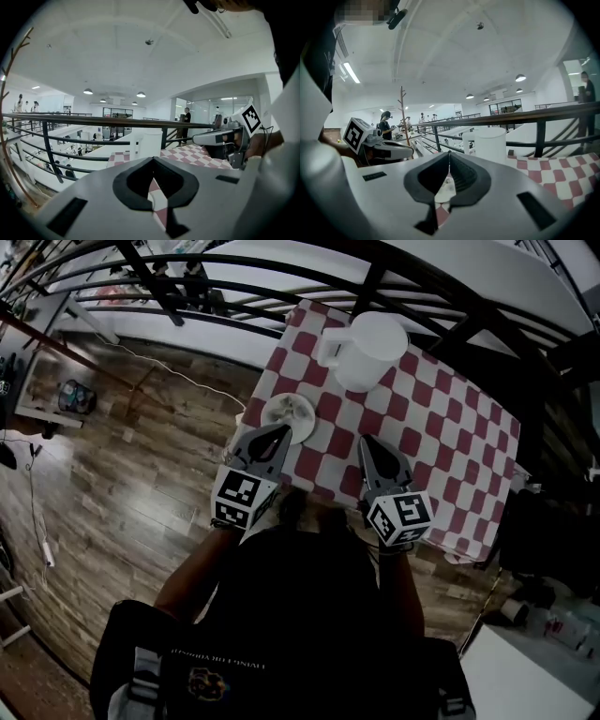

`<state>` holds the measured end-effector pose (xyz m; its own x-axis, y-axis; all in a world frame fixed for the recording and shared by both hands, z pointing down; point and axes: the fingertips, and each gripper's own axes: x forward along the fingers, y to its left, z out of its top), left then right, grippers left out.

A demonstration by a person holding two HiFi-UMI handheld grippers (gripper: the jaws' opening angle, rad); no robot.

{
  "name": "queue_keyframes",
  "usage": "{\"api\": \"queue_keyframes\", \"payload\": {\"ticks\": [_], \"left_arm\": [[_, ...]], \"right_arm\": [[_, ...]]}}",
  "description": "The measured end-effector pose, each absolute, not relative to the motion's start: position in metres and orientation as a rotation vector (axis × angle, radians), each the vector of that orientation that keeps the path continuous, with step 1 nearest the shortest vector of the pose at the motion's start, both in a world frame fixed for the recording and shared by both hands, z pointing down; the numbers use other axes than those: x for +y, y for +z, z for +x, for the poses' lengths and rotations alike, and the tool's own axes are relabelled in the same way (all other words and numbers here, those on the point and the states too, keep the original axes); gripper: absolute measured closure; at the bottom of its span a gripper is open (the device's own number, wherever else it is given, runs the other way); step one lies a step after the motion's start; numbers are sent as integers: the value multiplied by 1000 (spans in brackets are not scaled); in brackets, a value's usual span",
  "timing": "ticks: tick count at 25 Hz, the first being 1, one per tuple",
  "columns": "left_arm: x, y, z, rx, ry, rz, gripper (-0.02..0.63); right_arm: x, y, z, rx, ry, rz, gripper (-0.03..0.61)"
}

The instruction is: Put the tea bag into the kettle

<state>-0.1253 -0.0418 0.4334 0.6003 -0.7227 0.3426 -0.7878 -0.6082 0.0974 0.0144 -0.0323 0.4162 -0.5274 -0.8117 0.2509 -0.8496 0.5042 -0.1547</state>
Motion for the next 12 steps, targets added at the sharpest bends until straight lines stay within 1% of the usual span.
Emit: {"api": "queue_keyframes", "payload": {"ticks": [12], "left_arm": [[-86,428,-100,-1213,362,2654,609]], "right_arm": [[-78,404,37,-2565,326,1542,566]]}}
